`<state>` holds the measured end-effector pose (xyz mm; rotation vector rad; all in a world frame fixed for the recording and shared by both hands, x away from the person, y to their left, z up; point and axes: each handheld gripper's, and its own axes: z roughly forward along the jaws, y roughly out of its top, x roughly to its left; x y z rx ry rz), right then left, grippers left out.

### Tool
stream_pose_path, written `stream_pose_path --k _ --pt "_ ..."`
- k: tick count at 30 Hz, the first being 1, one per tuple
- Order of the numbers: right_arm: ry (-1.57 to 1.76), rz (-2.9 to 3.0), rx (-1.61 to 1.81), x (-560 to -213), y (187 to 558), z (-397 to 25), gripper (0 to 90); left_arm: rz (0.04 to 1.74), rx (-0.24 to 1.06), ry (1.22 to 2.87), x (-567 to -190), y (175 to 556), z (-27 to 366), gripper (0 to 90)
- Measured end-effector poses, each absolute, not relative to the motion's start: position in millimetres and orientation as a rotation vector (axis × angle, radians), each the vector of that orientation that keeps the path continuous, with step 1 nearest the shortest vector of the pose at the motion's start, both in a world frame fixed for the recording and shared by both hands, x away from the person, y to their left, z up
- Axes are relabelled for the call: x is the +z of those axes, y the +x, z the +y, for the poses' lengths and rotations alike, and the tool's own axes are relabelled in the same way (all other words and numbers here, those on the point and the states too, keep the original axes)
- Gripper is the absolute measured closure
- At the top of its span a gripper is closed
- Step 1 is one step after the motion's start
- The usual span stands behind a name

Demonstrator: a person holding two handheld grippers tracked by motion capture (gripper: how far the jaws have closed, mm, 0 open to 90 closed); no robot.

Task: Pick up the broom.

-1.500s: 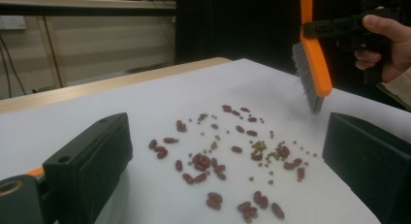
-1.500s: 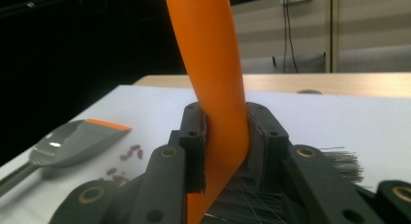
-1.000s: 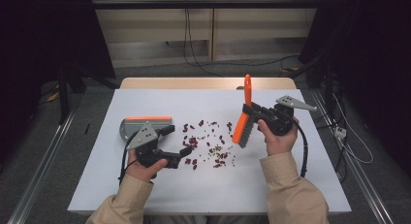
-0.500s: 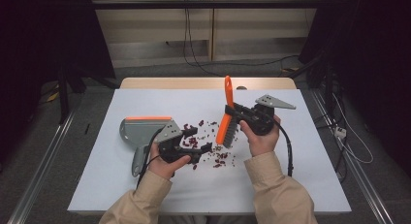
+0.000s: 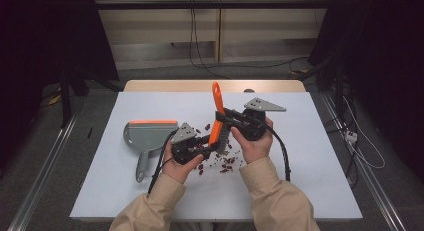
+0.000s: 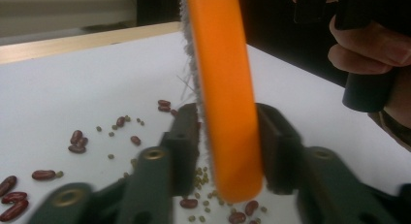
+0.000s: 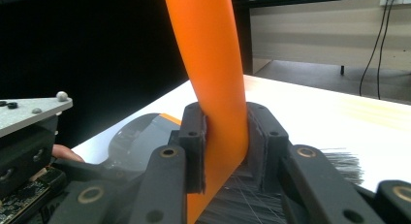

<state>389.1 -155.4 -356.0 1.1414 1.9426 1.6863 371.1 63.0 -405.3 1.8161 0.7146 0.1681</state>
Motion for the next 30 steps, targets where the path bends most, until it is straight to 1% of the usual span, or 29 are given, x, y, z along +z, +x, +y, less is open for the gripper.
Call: stream_pose_path --k 1,3,8,9,12,13,14,15,16,17,20,23,27,29,30 --pt "1.135 1.948 1.671 -355.1 388.3 -152.8 71.1 0.722 0.171 1.820 -405.0 370.8 63.3 68.3" --pt "1.132 1.947 1.671 -354.6 388.1 -151.0 70.9 0.754 0.194 1.814 -404.8 370.5 65.5 69.6" --pt "1.134 1.943 1.671 -353.7 388.7 -149.1 70.2 0.770 0.224 1.791 -406.7 370.3 68.4 70.7" --pt "1.135 1.951 1.669 -353.9 389.9 -148.4 64.7 0.776 0.232 1.786 -406.7 370.2 69.0 70.8" --pt "1.151 1.909 1.632 -353.6 388.5 -147.2 43.5 0.812 0.272 1.754 -405.9 372.3 74.1 70.8" --pt "1.166 1.896 1.637 -353.7 388.1 -147.1 39.2 0.820 0.285 1.745 -405.4 372.9 75.7 70.8" --pt "1.184 1.892 1.638 -354.0 387.6 -147.0 36.8 0.820 0.285 1.745 -405.4 372.9 75.7 70.8" --pt "1.184 1.892 1.638 -354.0 387.6 -147.0 36.8 0.824 0.298 1.738 -404.9 373.8 77.2 70.8" --pt "1.219 1.890 1.643 -355.6 386.6 -145.3 31.7 0.835 0.305 1.731 -404.5 374.1 78.3 70.8" --pt "1.232 1.894 1.642 -356.7 385.9 -143.4 30.3 0.848 0.325 1.722 -404.1 374.9 80.0 70.8" --pt "1.261 1.877 1.604 -360.8 383.6 -134.7 28.4 0.858 0.346 1.717 -403.8 375.0 80.8 70.8" --pt "1.287 1.847 1.595 -365.1 382.2 -125.5 28.5 0.871 0.375 1.711 -403.5 373.6 78.9 70.8" --pt "1.315 1.840 1.617 -367.2 381.2 -116.0 29.8 0.871 0.394 1.702 -403.8 372.3 77.2 70.7" --pt "1.337 1.829 1.621 -368.1 380.9 -106.5 33.5 0.856 0.416 1.707 -403.7 370.9 76.0 70.8" --pt "1.343 1.823 1.616 -368.2 380.8 -103.3 33.8 0.850 0.437 1.702 -403.3 368.4 74.6 70.6"
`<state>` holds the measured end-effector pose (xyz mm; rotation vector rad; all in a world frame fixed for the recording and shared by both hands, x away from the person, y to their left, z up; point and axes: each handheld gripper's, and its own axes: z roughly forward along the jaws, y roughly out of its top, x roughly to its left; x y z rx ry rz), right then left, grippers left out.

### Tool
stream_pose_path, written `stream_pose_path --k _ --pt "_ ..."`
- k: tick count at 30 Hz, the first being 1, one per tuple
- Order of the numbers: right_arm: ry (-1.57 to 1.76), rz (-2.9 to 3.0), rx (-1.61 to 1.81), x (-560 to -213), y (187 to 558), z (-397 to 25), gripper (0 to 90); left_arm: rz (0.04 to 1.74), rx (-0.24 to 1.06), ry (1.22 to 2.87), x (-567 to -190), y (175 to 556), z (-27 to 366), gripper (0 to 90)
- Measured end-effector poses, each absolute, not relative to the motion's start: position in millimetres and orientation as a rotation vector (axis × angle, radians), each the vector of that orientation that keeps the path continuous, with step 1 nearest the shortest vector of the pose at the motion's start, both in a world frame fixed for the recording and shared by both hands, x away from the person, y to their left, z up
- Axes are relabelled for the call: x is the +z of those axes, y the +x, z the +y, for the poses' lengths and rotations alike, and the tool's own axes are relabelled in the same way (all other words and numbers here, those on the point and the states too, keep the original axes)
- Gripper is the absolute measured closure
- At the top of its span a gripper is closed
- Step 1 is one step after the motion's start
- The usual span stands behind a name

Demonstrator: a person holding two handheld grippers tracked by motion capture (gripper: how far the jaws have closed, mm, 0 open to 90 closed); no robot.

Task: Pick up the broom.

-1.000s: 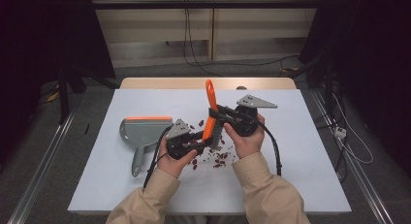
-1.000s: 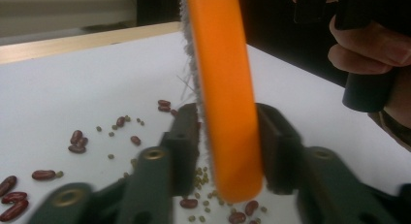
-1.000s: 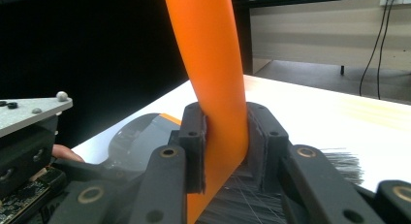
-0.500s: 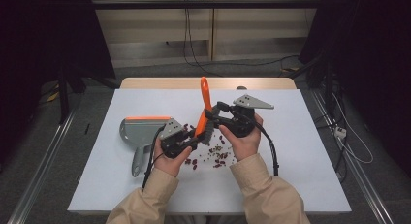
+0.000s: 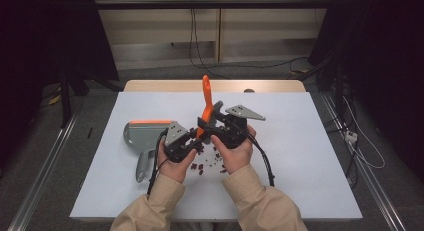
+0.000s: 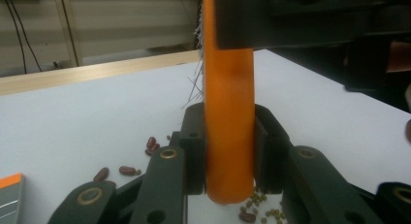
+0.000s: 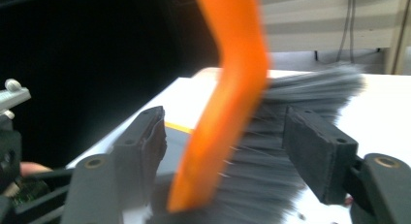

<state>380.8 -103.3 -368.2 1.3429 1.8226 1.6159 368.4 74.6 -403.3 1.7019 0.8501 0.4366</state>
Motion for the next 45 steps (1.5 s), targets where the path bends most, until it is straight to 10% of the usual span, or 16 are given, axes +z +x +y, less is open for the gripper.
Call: stream_pose_path --k 5,14,27,45 --pt "1.418 1.770 1.553 -367.6 383.4 -95.9 35.6 0.805 0.511 1.695 -400.2 360.4 68.8 69.0" --pt "1.510 1.820 1.590 -369.1 387.4 -101.8 70.0 0.759 0.485 1.733 -402.0 361.7 62.5 58.1" --pt "1.441 1.878 1.545 -359.7 398.7 -157.4 70.1 0.771 0.433 1.699 -393.7 368.7 85.3 27.2" --pt "1.467 2.008 1.366 -359.2 400.3 -222.7 70.1 0.760 0.407 1.722 -387.1 374.7 128.0 11.8"
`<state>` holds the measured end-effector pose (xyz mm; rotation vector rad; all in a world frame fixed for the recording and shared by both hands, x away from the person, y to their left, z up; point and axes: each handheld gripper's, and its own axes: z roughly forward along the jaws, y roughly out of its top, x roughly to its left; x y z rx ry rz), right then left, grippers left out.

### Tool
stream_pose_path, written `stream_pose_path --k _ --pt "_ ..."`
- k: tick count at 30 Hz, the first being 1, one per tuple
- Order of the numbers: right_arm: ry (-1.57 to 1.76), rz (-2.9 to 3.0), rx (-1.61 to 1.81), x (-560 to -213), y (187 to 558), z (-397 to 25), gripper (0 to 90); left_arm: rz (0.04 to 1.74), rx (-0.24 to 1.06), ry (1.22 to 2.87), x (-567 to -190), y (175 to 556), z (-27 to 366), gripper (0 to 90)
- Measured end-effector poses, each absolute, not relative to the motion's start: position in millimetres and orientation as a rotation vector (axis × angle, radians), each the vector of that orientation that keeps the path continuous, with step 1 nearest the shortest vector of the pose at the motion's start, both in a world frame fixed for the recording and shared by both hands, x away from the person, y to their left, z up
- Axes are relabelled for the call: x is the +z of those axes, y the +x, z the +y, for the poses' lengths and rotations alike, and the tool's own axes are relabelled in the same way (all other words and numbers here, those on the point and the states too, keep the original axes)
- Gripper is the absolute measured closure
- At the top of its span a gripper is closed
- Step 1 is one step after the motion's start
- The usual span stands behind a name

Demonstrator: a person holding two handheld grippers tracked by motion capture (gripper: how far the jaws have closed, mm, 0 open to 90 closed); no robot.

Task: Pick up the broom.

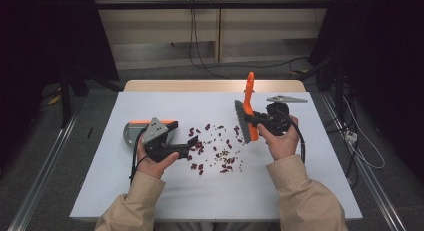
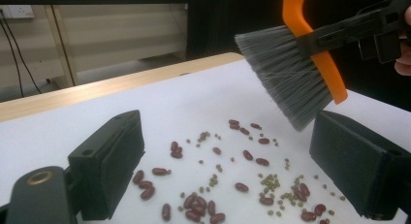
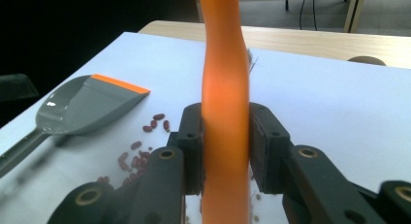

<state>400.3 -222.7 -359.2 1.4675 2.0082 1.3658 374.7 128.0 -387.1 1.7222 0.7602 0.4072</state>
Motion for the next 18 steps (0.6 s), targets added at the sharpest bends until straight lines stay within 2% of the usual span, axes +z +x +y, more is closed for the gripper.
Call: stream_pose_path --k 18 --pt "1.543 2.068 1.182 -371.5 405.9 -265.0 70.1 0.781 0.381 1.724 -392.3 374.6 169.2 10.0"
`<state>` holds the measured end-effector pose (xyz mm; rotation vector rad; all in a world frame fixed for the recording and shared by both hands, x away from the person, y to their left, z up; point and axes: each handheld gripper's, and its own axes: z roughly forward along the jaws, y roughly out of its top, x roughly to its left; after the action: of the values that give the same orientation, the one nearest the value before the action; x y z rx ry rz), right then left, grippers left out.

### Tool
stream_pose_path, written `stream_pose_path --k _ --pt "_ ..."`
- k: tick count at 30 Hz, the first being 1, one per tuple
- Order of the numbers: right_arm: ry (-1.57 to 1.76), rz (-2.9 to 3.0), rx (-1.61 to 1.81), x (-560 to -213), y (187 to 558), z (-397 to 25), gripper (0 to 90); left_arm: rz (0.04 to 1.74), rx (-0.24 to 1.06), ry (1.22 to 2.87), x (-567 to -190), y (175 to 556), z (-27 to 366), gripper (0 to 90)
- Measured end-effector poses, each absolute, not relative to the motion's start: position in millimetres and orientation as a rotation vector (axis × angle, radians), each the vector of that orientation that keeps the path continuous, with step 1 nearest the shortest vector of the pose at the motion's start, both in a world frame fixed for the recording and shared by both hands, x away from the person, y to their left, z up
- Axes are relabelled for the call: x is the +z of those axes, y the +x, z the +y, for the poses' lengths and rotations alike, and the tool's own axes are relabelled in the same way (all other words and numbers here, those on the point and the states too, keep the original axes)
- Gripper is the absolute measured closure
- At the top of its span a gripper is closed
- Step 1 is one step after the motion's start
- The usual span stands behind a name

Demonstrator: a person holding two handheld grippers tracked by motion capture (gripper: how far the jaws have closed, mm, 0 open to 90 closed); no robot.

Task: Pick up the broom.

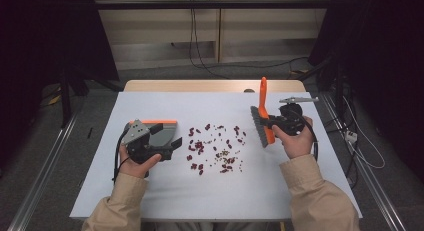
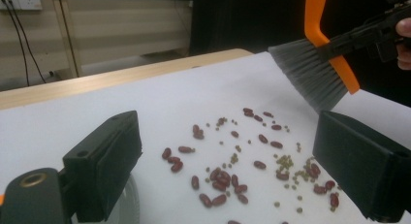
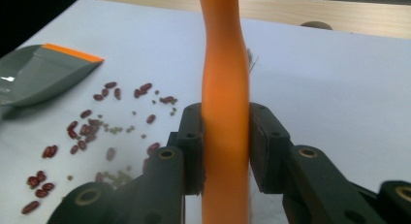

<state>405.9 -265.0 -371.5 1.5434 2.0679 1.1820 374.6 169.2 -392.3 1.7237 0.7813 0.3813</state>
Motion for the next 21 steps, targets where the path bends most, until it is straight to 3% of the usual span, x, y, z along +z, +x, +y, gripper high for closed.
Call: stream_pose_path --k 21 --pt "1.578 2.153 0.999 -390.2 415.1 -269.5 70.2 0.790 0.361 1.730 -404.1 364.8 209.5 7.1"
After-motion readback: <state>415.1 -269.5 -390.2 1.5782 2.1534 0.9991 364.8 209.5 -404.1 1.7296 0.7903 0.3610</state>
